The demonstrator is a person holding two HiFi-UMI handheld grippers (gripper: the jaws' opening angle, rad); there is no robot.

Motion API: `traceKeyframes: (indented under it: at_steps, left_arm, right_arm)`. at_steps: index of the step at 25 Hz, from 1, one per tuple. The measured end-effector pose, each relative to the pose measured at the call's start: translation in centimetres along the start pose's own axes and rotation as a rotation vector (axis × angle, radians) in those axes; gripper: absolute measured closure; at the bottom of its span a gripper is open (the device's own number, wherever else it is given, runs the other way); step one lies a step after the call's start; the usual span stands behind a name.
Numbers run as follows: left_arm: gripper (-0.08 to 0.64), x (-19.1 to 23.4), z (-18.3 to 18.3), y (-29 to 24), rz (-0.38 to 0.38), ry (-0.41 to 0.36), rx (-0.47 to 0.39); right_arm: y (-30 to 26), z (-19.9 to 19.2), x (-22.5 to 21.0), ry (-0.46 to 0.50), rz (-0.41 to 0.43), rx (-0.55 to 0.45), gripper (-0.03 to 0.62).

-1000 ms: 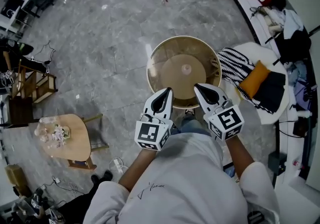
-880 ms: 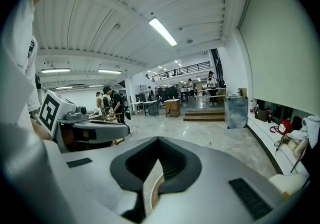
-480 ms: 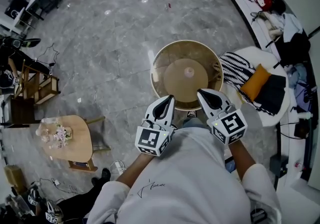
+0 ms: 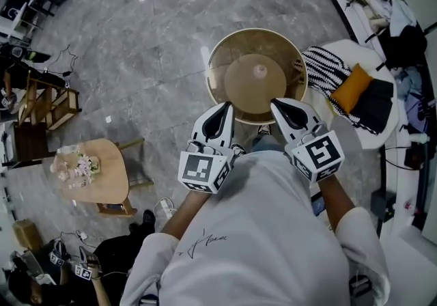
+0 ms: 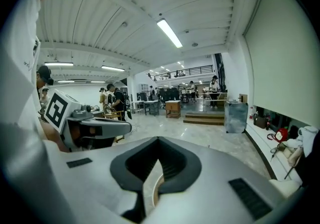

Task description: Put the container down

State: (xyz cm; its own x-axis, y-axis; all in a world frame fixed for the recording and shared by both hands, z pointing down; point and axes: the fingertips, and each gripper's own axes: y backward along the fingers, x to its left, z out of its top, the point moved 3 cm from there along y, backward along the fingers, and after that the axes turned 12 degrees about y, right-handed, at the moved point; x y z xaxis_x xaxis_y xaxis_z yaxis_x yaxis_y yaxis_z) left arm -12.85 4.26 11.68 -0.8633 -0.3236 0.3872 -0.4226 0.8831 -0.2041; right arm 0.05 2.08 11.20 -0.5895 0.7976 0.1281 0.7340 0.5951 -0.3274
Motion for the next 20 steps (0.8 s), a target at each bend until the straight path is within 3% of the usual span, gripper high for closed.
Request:
traceKeyframes:
  at_steps: [20]
  left_arm:
    - [0.543,1.4,1.2,-0.2,0.002,0.030,-0.001]
  right_arm:
    - [-2.0,0.7,1.2,0.048,0.067,0.025,0.577]
